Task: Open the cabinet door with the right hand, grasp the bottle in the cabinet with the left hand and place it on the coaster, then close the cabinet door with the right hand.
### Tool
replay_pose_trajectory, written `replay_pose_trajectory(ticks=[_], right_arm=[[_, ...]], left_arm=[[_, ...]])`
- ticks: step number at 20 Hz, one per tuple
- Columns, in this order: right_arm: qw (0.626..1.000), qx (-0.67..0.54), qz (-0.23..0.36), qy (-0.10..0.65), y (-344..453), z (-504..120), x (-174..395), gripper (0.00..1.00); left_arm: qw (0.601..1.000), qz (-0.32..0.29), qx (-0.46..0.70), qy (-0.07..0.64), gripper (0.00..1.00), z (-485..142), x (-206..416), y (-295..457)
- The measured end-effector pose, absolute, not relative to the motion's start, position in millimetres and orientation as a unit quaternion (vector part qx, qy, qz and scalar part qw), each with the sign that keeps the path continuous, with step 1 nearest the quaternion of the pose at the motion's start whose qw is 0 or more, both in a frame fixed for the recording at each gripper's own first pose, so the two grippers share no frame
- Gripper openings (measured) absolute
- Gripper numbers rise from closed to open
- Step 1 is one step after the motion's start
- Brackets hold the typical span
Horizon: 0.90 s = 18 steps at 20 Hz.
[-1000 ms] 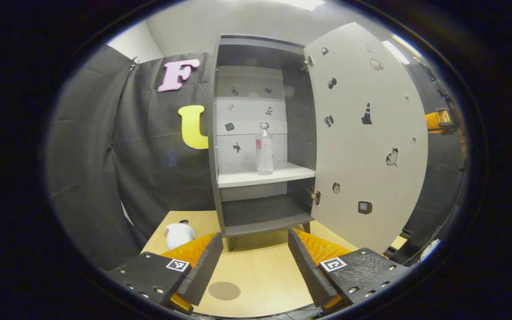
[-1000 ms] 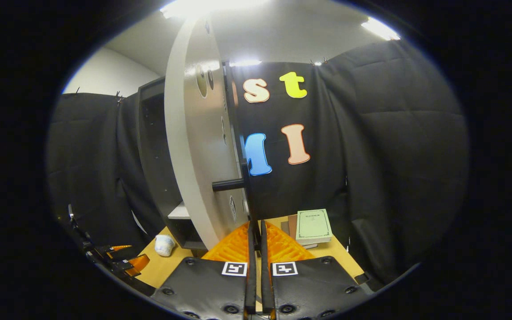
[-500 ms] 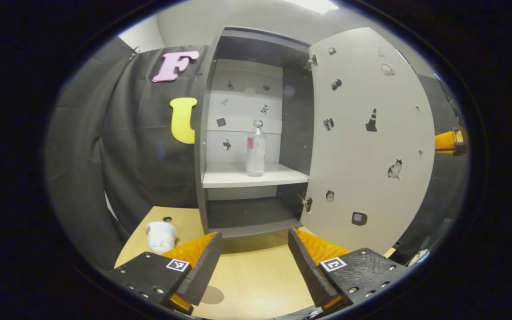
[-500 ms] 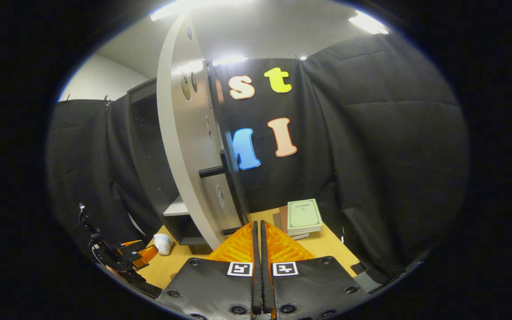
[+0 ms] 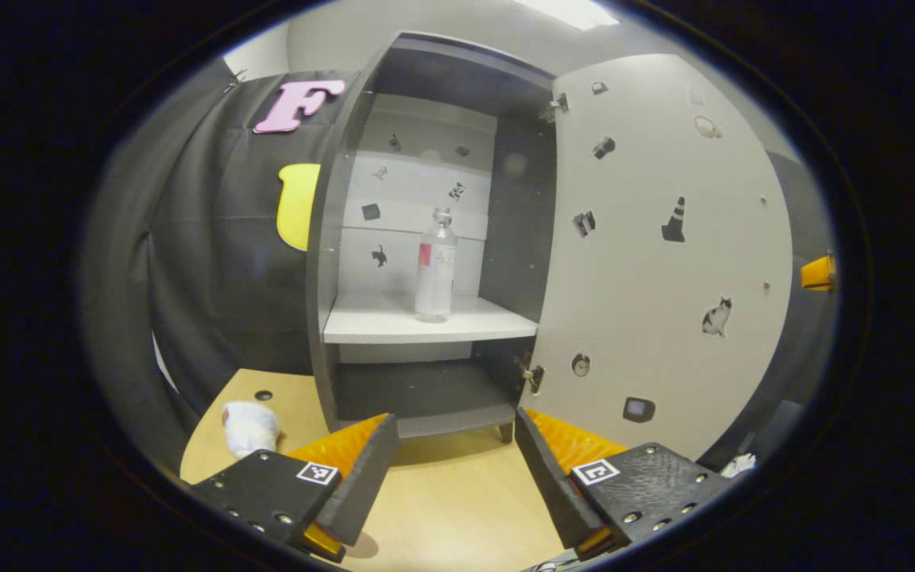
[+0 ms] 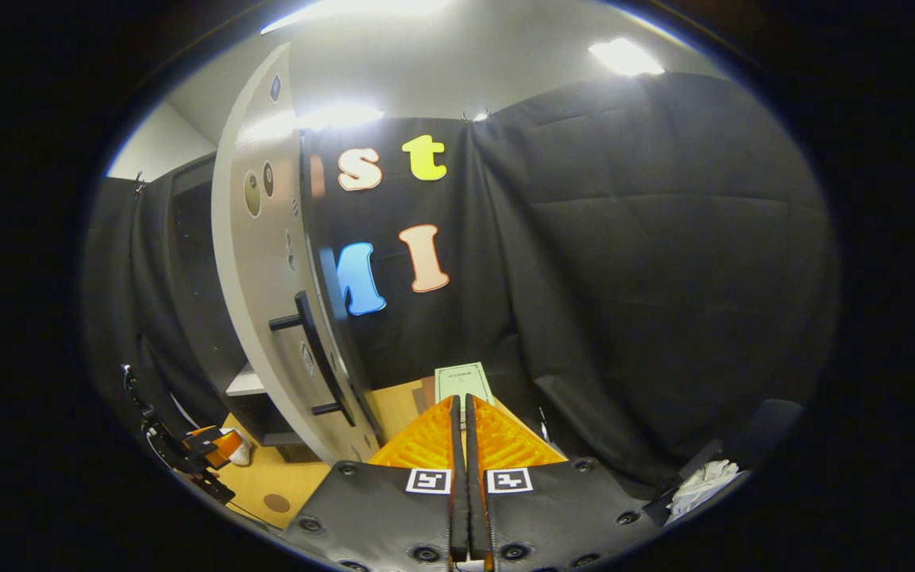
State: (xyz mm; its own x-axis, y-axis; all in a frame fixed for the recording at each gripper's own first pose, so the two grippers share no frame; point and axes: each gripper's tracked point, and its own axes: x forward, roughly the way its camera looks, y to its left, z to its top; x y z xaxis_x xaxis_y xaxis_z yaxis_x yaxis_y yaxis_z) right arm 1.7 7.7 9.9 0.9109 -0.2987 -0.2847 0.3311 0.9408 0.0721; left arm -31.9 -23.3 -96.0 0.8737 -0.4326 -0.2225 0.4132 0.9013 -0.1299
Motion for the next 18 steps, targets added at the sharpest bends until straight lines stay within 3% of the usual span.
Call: replay_pose_trajectory(ticks=[5, 6, 10, 13, 14, 16, 17, 18], right_arm=[[0.977, 0.077, -0.169, 0.108, -5.8, 22.8, 33.0, 0.02], [0.979, 0.071, -0.164, 0.103, -8.6, 23.8, 39.6, 0.1], [0.98, 0.045, -0.168, 0.099, -32.5, 14.7, 84.2, 0.15], [0.98, 0.073, -0.149, 0.108, -32.3, 2.6, 121.0, 0.34], [0.979, 0.068, -0.157, 0.108, -39.5, -0.1, 128.7, 0.32], [0.978, 0.057, -0.166, 0.111, -49.1, -5.4, 139.0, 0.42], [0.978, 0.057, -0.166, 0.11, -50.2, -6.7, 145.9, 0.39], [0.979, 0.059, -0.164, 0.108, -50.5, -7.2, 152.0, 0.53]], left_arm=[[0.97, -0.227, -0.021, 0.085, 0.91, -82.1, -15.4, -20.4], [0.971, -0.226, -0.019, 0.077, 0.91, -79.1, -12.1, -20.4], [0.975, -0.215, -0.022, 0.056, 0.91, -68.8, -0.2, -19.9], [0.978, -0.204, -0.011, 0.047, 0.89, -63.2, 9.5, -14.5], [0.979, -0.201, -0.005, 0.044, 0.89, -61.6, 14.6, -13.6], [0.981, -0.189, 0.003, 0.043, 0.91, -60.8, 21.5, -7.6], [0.982, -0.186, 0.0, 0.043, 0.89, -59.8, 24.7, -7.3], [0.982, -0.184, -0.004, 0.044, 0.89, -59.4, 27.2, -9.4]])
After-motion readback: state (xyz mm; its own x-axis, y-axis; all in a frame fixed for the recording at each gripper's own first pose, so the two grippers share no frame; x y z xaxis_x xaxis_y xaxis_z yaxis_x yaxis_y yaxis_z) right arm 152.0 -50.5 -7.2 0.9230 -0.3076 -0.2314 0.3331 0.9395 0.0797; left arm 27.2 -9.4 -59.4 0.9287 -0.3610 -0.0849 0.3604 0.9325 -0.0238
